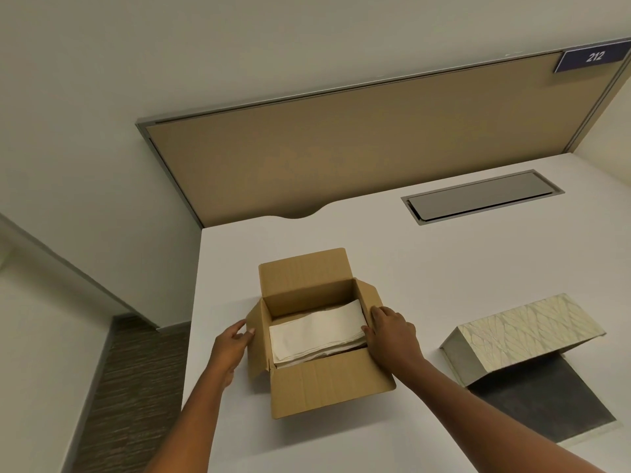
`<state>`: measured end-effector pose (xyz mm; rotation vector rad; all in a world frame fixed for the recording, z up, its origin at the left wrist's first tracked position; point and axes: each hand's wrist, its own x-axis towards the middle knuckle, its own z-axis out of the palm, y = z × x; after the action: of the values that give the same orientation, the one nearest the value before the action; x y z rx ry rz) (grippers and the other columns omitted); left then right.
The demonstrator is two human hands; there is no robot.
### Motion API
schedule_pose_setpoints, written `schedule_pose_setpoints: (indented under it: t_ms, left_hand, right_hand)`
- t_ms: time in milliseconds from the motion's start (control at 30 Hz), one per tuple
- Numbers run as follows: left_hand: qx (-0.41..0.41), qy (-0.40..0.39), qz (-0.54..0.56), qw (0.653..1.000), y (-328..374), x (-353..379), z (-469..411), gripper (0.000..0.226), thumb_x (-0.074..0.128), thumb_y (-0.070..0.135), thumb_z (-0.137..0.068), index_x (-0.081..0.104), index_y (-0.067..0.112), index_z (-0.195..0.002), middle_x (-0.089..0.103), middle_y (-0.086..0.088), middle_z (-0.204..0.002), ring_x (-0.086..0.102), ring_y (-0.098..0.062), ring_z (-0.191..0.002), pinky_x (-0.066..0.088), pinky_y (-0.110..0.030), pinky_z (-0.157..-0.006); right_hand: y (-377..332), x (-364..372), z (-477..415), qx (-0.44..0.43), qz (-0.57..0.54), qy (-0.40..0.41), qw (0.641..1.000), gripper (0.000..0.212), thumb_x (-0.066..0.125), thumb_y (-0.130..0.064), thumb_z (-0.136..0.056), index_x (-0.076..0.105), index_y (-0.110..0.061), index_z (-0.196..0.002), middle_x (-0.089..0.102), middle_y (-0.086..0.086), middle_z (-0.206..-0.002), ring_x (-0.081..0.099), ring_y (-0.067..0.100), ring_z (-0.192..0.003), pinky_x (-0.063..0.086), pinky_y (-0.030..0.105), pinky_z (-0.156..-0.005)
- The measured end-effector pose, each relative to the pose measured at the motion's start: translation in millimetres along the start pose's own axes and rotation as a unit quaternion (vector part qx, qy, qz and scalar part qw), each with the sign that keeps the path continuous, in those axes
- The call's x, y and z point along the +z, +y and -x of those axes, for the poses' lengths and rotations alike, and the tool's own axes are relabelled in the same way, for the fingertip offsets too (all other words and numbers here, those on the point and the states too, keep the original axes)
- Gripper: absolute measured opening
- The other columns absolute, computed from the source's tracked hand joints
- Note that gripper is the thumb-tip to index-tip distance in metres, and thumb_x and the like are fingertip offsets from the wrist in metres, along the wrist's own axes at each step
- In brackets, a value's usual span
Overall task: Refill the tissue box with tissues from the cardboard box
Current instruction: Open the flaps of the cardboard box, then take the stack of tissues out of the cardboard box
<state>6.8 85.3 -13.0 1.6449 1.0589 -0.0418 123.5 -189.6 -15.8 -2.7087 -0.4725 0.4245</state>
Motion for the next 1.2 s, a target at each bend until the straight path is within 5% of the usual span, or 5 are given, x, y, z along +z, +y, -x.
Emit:
schedule_pose_setpoints:
  t_ms: [367,500,667,967,1200]
  left_hand:
    - [0.212,0.145,-0.17,0.951,29.5,-4.9,17.6,0.047,0.07,0.017,-0.083,0.056,0.01,-0.127,0.042,-0.008,-0.146,0.036,-0.027,-0.135,0.031,-0.044,-0.109]
    - [0.29,0.036,-0.213,0.932,50.1,11.3,34.4,0.043,0.071,0.016,-0.082,0.059,0.014,-0.124,0.053,-0.003,-0.136,0.046,-0.02,-0.125,0.033,-0.026,-0.101]
    - [0.228,-0.188,-0.411,0.862,61.6,41.7,27.4,0.076,0.075,0.021,-0.078,0.036,0.022,-0.142,0.036,0.001,-0.149,0.035,-0.017,-0.134,0.032,-0.026,-0.104]
    - [0.172,-0.222,-0.566,0.775,61.2,76.1,-8.8,0.086,0.088,0.026,-0.057,0.042,0.017,-0.13,0.049,-0.007,-0.131,0.049,-0.024,-0.114,0.045,-0.036,-0.096]
    - [0.188,-0.19,-0.643,0.718,32.7,85.3,-21.0,0.116,0.082,0.029,-0.065,0.004,0.008,-0.148,0.032,-0.017,-0.148,0.035,-0.033,-0.132,0.029,-0.043,-0.111]
  right_hand:
    - [-8.3,-1.5,-1.3,-0.047,0.0,0.137,0.989,0.044,0.053,-0.04,-0.094,0.058,-0.013,-0.127,0.056,0.006,-0.137,0.049,0.028,-0.126,0.037,0.042,-0.108]
    - [-20.6,-11.4,-11.7,-0.147,-0.015,0.063,0.987,0.046,0.054,-0.033,-0.095,0.051,-0.011,-0.136,0.05,0.005,-0.144,0.042,0.023,-0.133,0.033,0.034,-0.111]
    - [-37.9,-23.5,-35.0,-0.234,0.143,-0.139,0.951,0.078,0.067,-0.038,-0.086,0.029,-0.01,-0.148,0.035,0.01,-0.153,0.033,0.027,-0.14,0.03,0.038,-0.114]
    - [-40.5,9.6,-69.9,-0.278,0.335,-0.178,0.883,0.09,0.072,-0.021,-0.082,0.016,0.0,-0.15,0.043,0.02,-0.144,0.047,0.036,-0.128,0.037,0.046,-0.109]
    - [-40.9,26.8,-78.3,-0.285,0.367,-0.156,0.872,0.071,0.055,-0.021,-0.094,0.017,-0.001,-0.149,0.041,0.021,-0.145,0.048,0.037,-0.126,0.04,0.046,-0.106]
